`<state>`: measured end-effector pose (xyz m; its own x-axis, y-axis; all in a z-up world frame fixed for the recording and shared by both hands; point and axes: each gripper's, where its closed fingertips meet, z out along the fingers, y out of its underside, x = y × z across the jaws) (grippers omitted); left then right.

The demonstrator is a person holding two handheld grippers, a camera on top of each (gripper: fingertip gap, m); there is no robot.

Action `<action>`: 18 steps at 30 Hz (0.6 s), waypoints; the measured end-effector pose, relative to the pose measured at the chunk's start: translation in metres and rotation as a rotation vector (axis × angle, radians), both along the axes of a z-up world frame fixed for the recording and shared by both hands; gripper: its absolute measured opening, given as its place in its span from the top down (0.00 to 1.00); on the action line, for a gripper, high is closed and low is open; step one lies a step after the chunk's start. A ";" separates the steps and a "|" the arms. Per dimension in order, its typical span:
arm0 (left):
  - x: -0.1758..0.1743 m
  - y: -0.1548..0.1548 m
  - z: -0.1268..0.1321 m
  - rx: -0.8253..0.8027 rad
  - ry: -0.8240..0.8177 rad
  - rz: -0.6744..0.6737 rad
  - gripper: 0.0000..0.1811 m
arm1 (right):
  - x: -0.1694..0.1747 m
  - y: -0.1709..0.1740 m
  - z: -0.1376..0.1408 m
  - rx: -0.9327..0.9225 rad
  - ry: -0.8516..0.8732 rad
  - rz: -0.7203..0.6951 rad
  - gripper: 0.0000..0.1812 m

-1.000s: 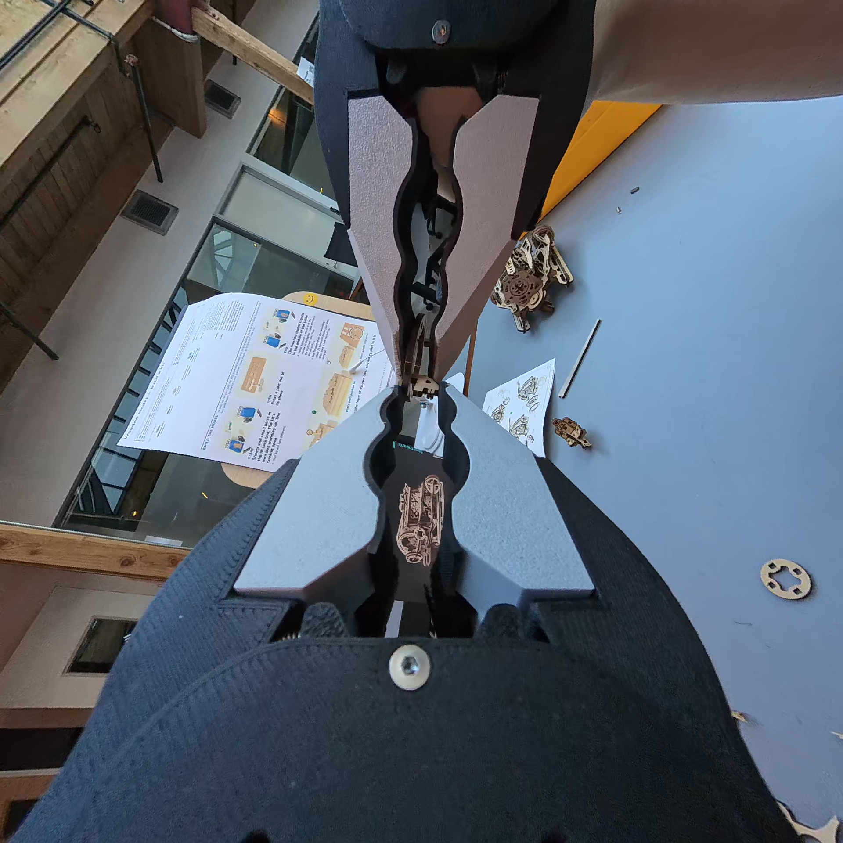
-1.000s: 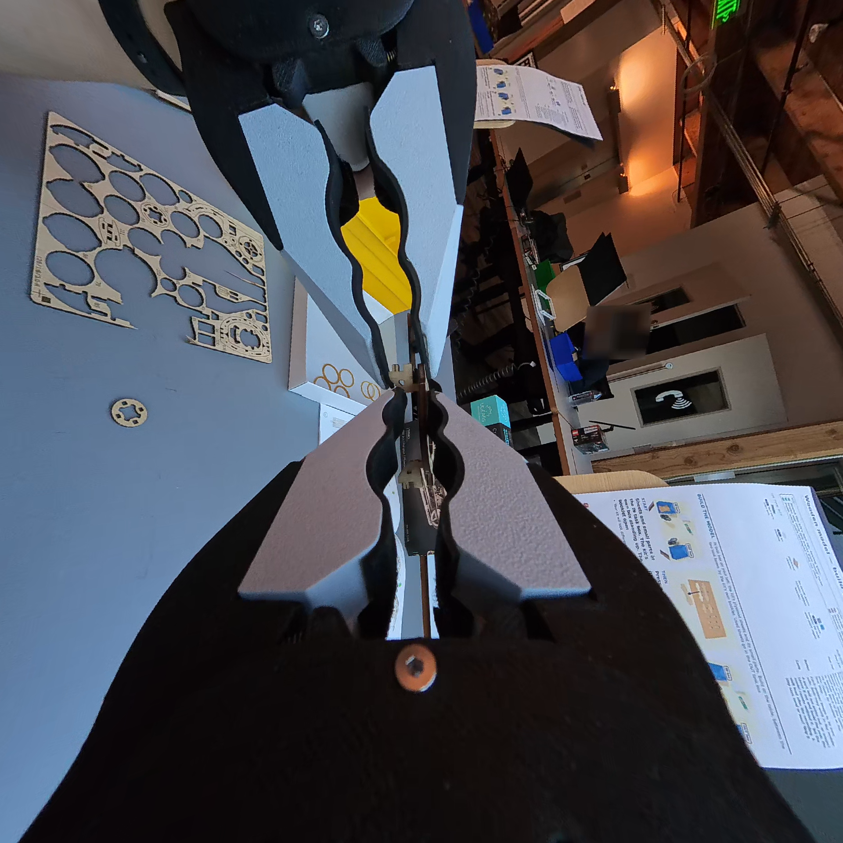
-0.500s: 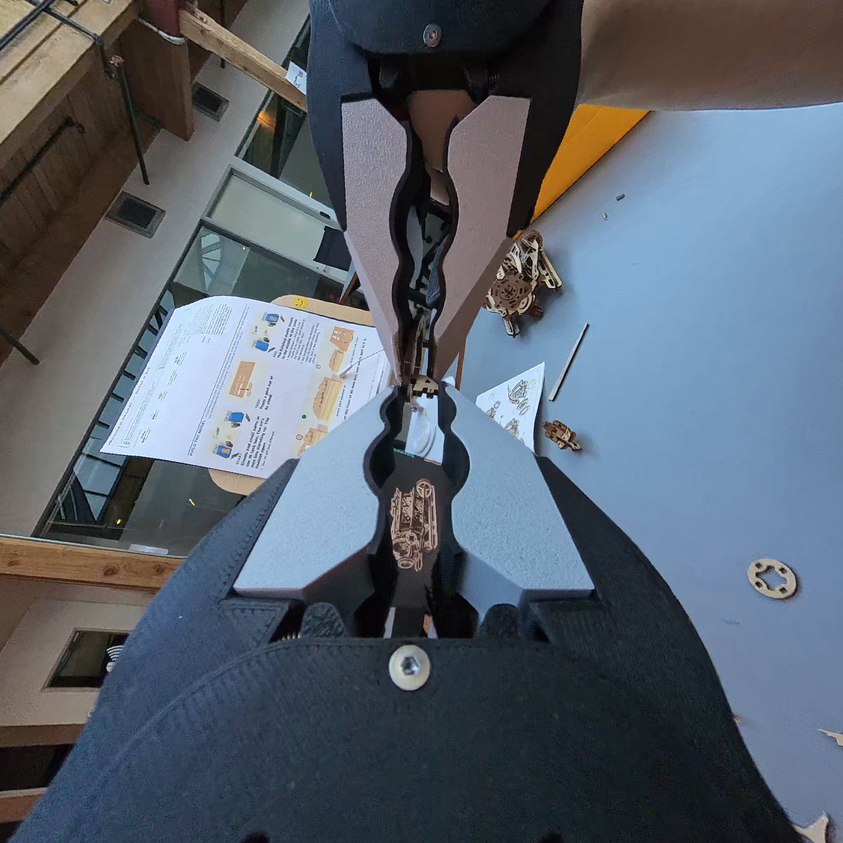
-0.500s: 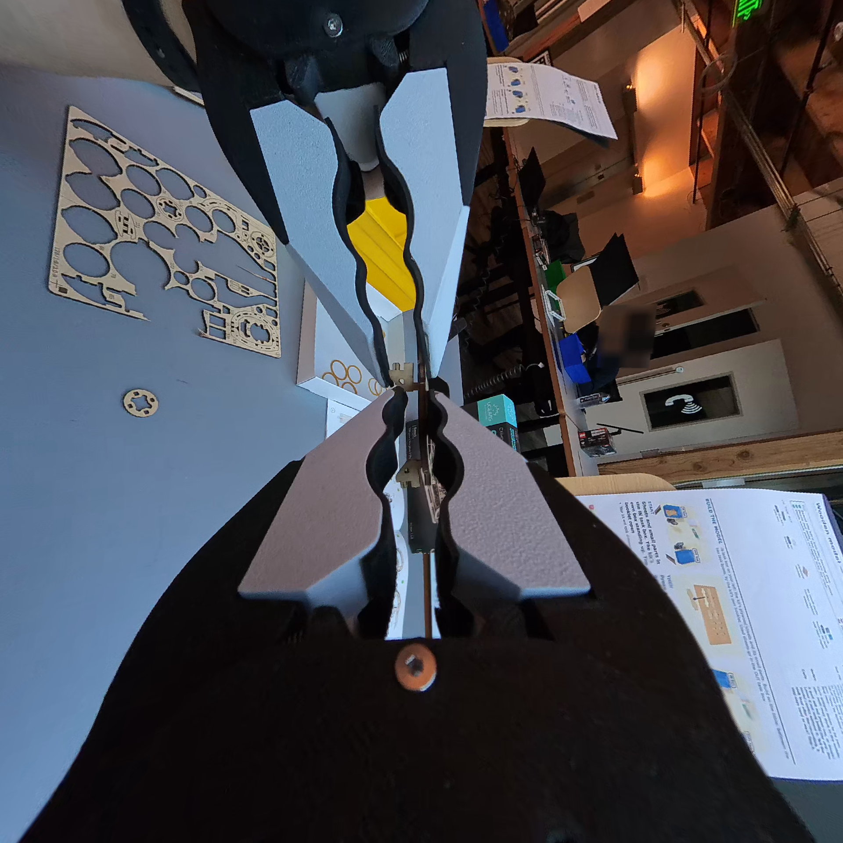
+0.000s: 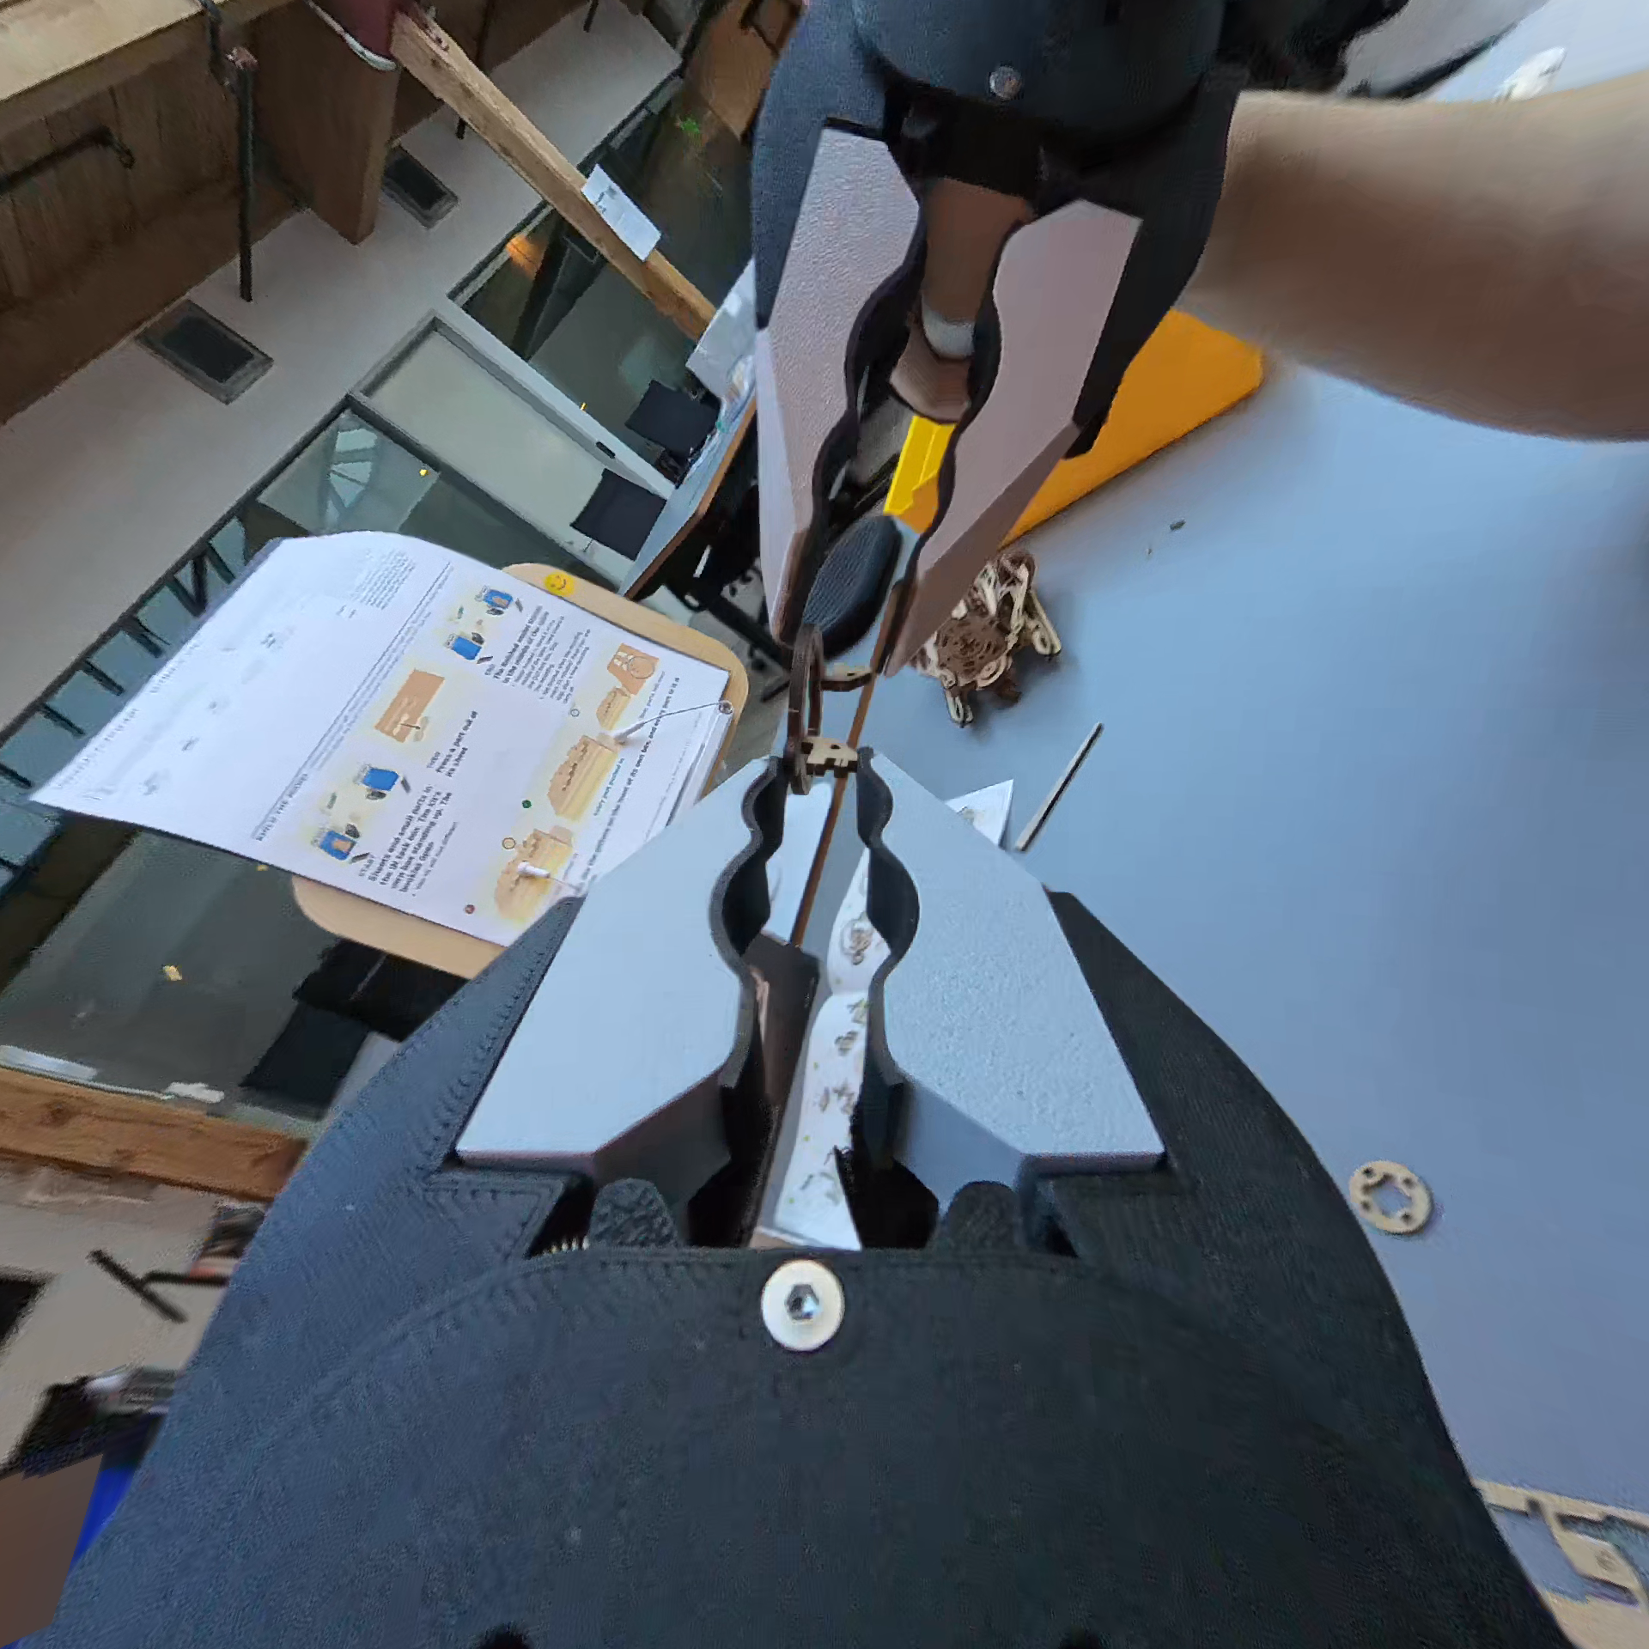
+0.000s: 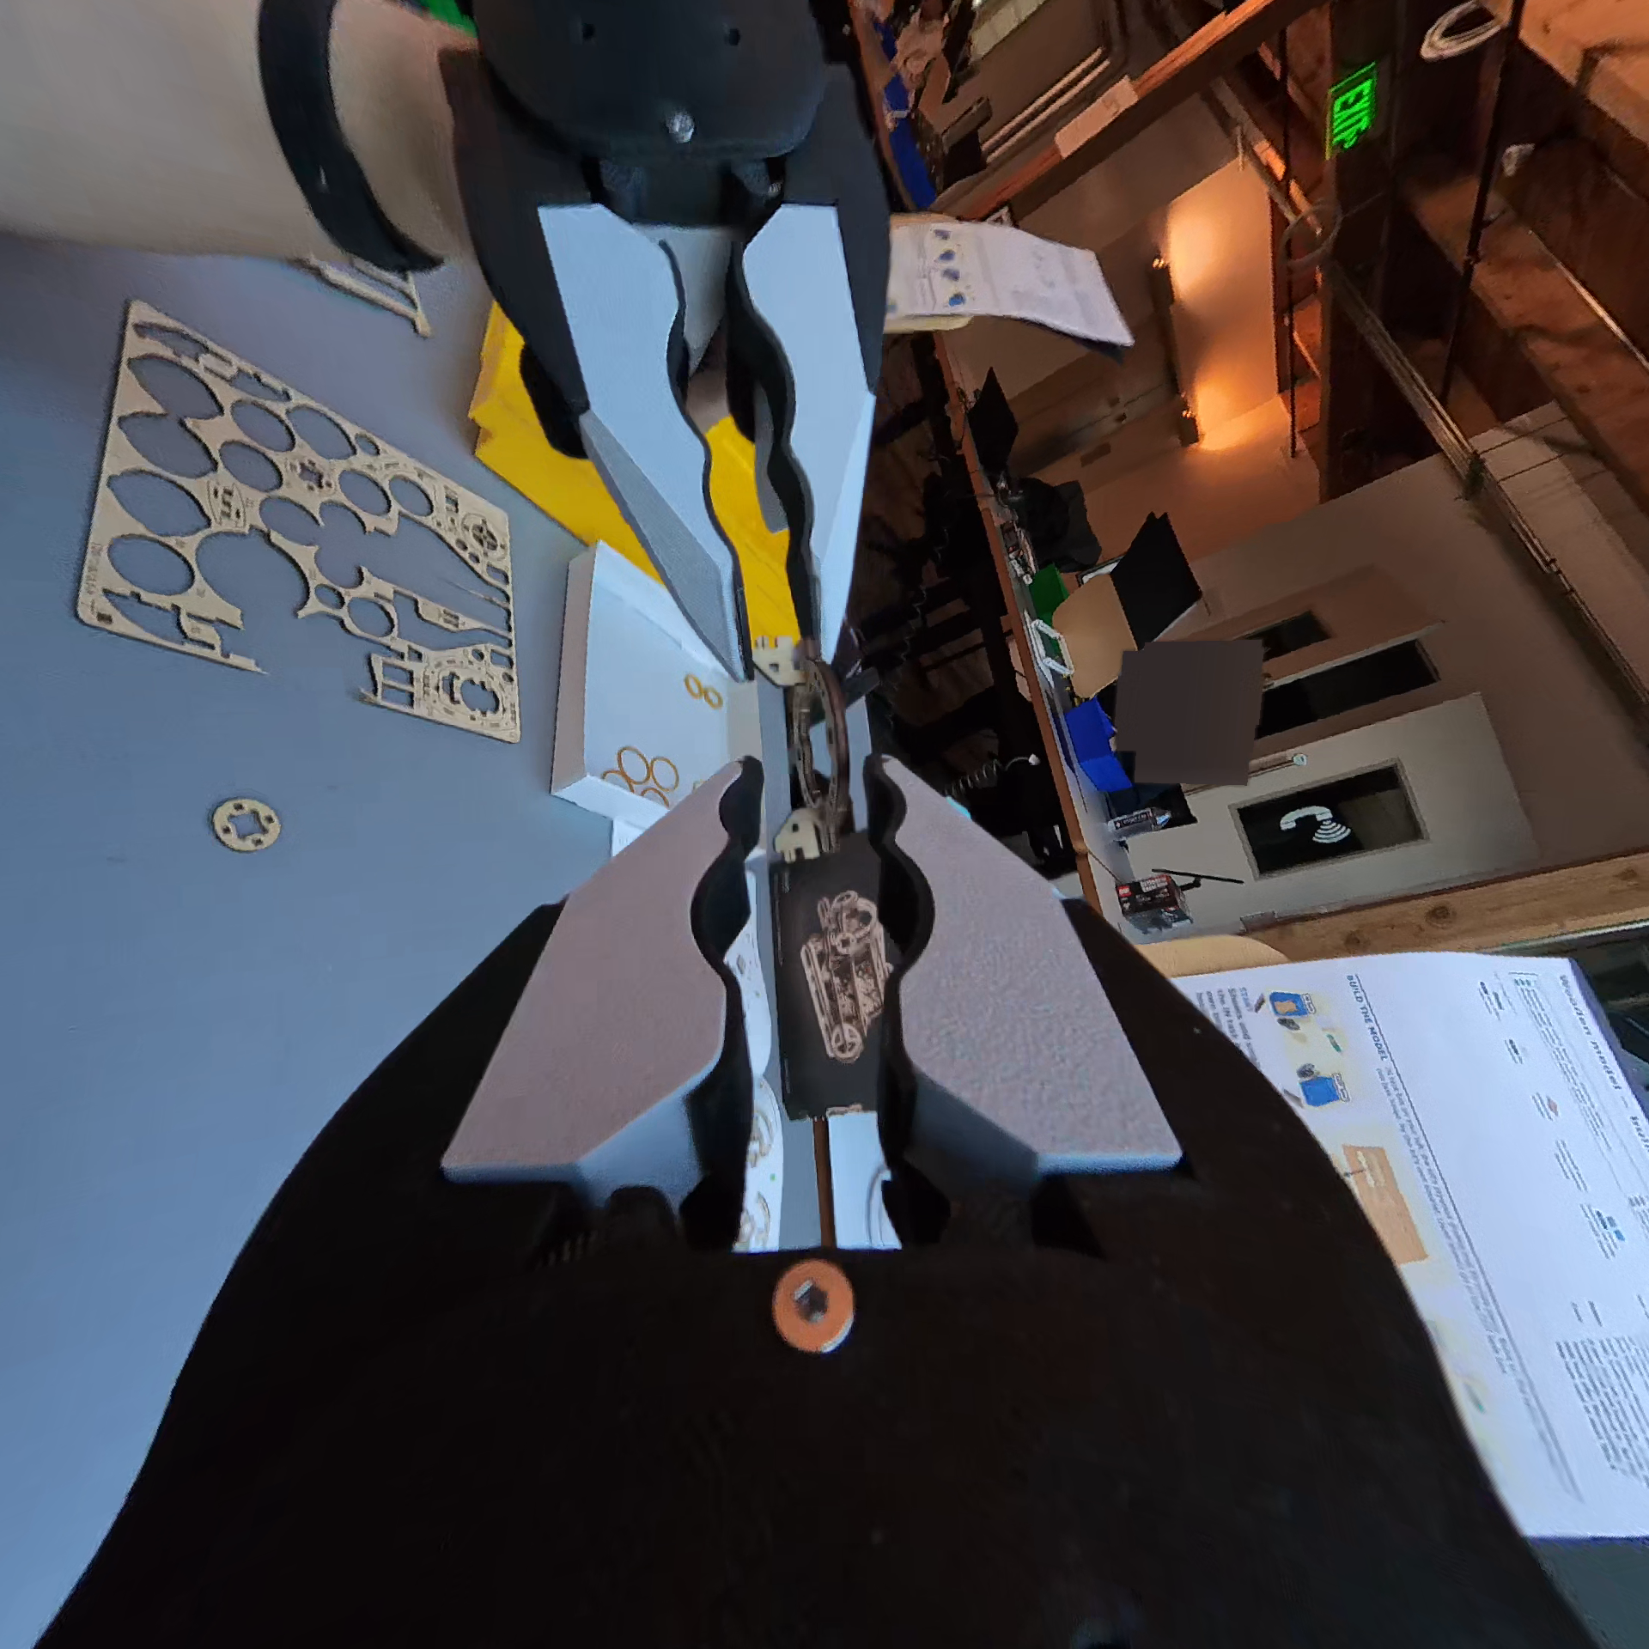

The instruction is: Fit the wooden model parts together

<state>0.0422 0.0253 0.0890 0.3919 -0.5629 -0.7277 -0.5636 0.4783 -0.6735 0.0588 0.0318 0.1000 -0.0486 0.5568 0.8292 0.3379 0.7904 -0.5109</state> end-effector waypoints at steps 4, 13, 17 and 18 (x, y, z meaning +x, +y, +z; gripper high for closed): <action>-0.009 -0.011 0.018 -0.075 -0.164 -0.116 0.93 | 0.013 -0.012 0.027 -0.204 0.176 0.198 0.81; -0.007 -0.028 0.033 -0.130 -0.292 -0.268 0.93 | 0.005 -0.026 0.031 -0.376 0.256 0.388 0.84; -0.003 -0.031 0.032 -0.145 -0.305 -0.303 0.93 | 0.002 -0.028 0.030 -0.366 0.260 0.398 0.89; -0.002 -0.032 0.033 -0.151 -0.314 -0.312 0.93 | 0.002 -0.028 0.028 -0.352 0.254 0.394 0.89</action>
<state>0.0402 -0.0064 0.1222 0.3755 -0.7794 -0.5015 -0.1658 0.4758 -0.8638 0.0610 0.0039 0.1282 -0.1315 0.7810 0.6105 -0.1140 0.5999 -0.7919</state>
